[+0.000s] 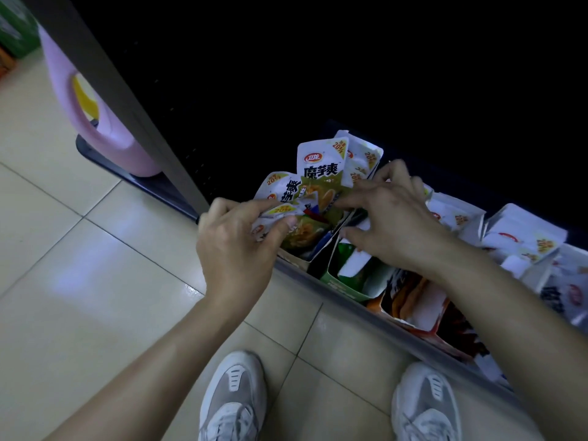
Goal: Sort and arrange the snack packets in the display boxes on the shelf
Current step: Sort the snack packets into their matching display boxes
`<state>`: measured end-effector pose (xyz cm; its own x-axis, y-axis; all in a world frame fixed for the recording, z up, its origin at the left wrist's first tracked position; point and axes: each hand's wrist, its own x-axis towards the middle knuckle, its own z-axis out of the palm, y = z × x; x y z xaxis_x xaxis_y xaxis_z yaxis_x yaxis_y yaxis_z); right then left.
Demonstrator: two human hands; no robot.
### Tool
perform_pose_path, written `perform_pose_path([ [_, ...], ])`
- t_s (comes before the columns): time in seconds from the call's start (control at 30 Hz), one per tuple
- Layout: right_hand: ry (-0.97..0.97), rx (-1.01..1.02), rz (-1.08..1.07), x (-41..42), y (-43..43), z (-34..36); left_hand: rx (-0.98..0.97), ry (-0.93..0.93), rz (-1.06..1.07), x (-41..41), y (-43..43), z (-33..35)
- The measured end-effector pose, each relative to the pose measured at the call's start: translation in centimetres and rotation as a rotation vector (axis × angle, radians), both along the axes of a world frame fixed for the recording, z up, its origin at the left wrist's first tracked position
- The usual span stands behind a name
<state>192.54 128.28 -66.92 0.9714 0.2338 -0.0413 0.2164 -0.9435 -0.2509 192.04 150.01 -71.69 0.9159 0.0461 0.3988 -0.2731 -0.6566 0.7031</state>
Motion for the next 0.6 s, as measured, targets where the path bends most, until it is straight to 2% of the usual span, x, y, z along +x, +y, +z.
perform_pose_path([
  [0.07, -0.028, 0.024, 0.004, 0.1, 0.0, -0.5, 0.002, -0.032, 0.037, 0.1, 0.0, 0.0],
  [0.33, -0.152, 0.300, 0.088, 0.1, -0.7, -1.2, -0.113, 0.063, 0.036, 0.5, 0.2, 0.1],
  [0.47, -0.156, 0.510, 0.030, 0.0, -1.4, 0.5, -0.107, 0.070, 0.021, 0.4, 0.2, 0.5],
  [0.6, -0.134, 0.541, -0.070, 0.1, -2.0, 1.0, -0.176, 0.168, 0.032, 0.7, 0.1, 0.7],
])
